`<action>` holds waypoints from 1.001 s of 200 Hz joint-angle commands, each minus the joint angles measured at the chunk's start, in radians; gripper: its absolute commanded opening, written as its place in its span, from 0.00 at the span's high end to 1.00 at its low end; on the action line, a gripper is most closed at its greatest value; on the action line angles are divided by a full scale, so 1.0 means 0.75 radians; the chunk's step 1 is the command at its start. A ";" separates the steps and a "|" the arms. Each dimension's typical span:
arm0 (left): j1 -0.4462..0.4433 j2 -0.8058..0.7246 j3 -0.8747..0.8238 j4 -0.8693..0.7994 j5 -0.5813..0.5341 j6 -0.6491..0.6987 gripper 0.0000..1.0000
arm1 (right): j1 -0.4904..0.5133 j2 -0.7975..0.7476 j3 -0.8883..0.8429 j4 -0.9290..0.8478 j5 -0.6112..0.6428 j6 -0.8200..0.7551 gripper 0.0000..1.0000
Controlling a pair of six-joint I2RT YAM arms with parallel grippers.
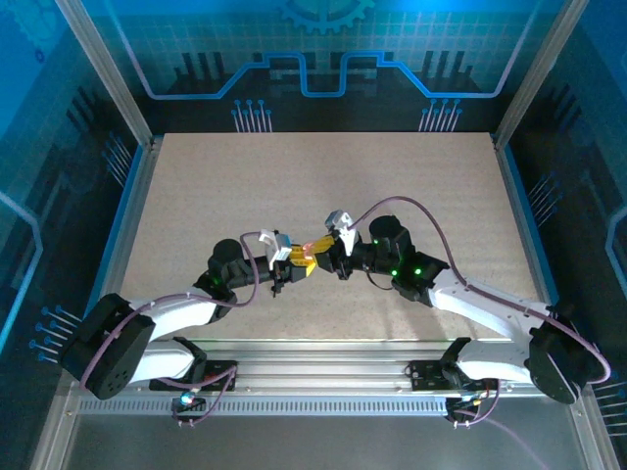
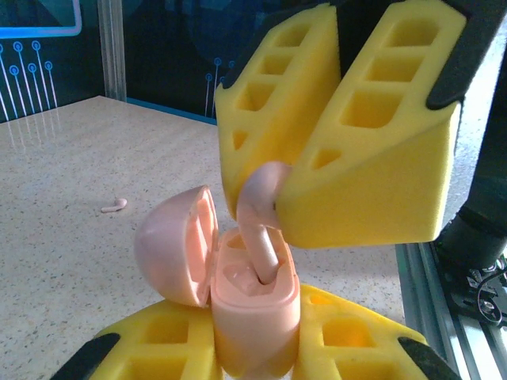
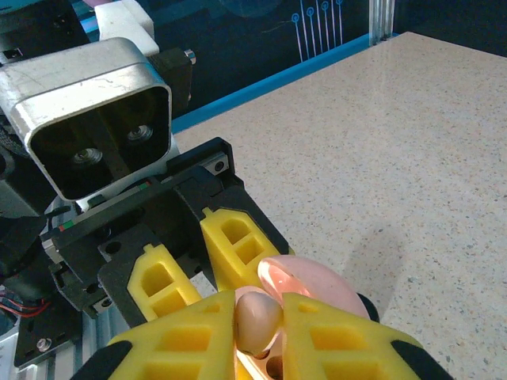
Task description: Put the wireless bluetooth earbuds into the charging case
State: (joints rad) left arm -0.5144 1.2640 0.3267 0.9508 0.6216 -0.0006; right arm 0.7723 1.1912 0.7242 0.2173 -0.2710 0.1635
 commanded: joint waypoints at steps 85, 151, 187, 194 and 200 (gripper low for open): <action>-0.011 -0.047 0.029 0.042 0.010 0.005 0.82 | 0.013 -0.027 0.022 -0.028 -0.005 0.015 0.66; -0.012 -0.066 0.025 0.011 0.000 0.048 0.82 | 0.009 -0.151 0.000 0.001 -0.001 0.036 0.52; -0.012 -0.105 0.021 -0.047 0.000 0.134 0.81 | -0.011 -0.304 -0.075 -0.016 0.045 -0.009 0.43; -0.010 -0.108 0.019 -0.058 -0.004 0.157 0.81 | -0.019 -0.331 -0.090 -0.023 0.048 -0.036 0.42; -0.012 -0.108 0.019 -0.061 -0.004 0.170 0.81 | -0.025 -0.350 -0.101 -0.034 0.044 -0.069 0.41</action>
State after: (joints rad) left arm -0.5156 1.2083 0.3267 0.9268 0.6182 0.0460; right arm 0.7692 0.9882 0.6899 0.2024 -0.2584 0.1738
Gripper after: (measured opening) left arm 0.200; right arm 0.571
